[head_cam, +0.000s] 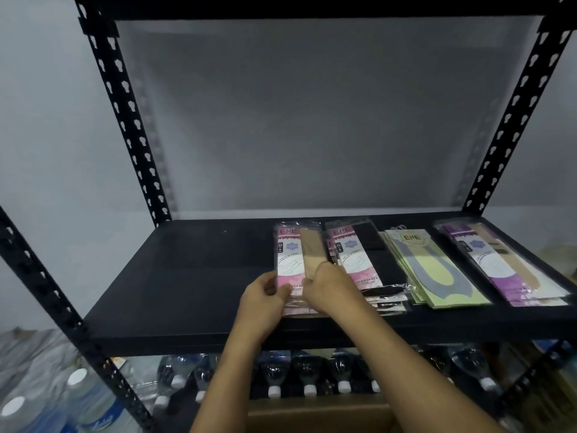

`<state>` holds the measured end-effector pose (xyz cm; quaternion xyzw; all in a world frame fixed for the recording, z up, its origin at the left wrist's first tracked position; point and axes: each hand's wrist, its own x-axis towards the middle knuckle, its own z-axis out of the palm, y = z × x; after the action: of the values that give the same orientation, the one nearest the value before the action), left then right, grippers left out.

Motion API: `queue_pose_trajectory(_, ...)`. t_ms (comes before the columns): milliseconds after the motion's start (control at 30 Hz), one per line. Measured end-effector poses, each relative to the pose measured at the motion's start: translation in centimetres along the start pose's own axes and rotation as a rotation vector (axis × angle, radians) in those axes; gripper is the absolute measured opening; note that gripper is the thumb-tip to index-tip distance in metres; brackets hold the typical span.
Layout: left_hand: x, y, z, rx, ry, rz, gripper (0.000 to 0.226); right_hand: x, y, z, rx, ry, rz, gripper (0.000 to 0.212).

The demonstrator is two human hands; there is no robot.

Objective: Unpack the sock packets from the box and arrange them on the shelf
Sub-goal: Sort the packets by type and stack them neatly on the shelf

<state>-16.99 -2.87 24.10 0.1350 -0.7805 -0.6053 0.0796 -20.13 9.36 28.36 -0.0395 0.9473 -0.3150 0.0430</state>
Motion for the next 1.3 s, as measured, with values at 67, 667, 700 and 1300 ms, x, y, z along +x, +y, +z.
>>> queue_pose_trajectory(67, 0.0, -0.2, -0.1, 0.001, -0.006, 0.003, 0.028, 0.2, 0.2, -0.2, 0.002, 0.006, 0.021, 0.02)
queue_pose_trajectory(667, -0.8, -1.1, -0.4, -0.029, 0.037, 0.008, 0.029, -0.9, 3.1, 2.2, 0.318, 0.192, -0.065, 0.031)
queue_pose_trajectory(700, -0.9, -1.1, -0.3, -0.031, 0.044, 0.013, 0.03, -0.9, 3.1, 2.4, 0.313, 0.203, -0.062, 0.03)
queue_pose_trajectory(1300, -1.4, -1.2, 0.0, -0.037, 0.054, 0.061, 0.033, -1.3, 3.5, 3.1, 0.416, 0.234, -0.092, 0.03)
